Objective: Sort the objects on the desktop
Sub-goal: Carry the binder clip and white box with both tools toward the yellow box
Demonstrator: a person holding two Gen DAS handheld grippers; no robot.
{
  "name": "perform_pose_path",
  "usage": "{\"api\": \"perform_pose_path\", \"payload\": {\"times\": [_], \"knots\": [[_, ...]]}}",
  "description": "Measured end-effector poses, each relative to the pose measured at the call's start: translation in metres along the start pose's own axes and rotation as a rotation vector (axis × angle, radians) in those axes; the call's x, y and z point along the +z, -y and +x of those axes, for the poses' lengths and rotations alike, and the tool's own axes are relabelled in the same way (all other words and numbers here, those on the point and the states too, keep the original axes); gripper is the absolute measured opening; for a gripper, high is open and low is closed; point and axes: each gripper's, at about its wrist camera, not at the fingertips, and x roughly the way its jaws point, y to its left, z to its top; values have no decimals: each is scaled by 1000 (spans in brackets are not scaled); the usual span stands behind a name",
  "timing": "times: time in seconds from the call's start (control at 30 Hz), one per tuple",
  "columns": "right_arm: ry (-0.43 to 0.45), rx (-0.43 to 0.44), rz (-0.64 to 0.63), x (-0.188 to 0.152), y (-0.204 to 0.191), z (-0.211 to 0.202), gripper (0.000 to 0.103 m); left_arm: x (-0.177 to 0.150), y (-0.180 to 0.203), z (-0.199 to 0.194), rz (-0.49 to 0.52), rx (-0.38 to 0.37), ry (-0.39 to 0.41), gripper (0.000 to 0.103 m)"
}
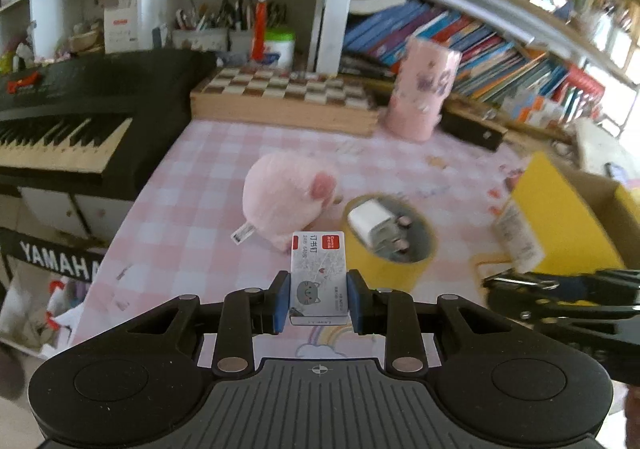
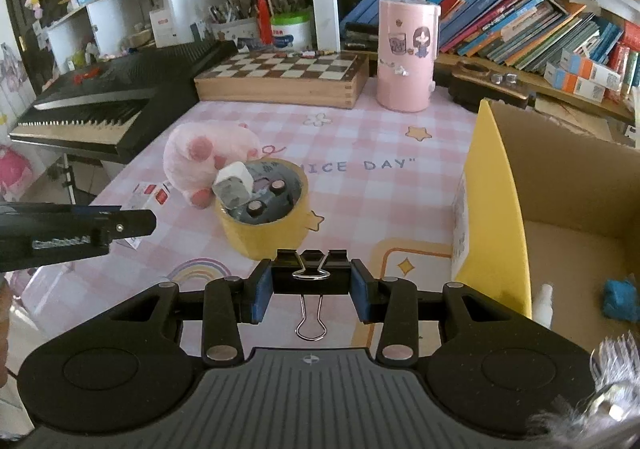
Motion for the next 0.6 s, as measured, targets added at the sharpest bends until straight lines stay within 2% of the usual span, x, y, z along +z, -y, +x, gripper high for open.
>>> {"api": "perform_pose_path", "payload": {"times": [0.2, 0.6], "knots": [[25, -7, -7, -8, -17, -19, 38, -7, 3, -27, 32, -41, 39, 28], [15, -38, 11, -40, -49, -47, 38, -40, 0, -62, 70, -100, 21, 28]]}}
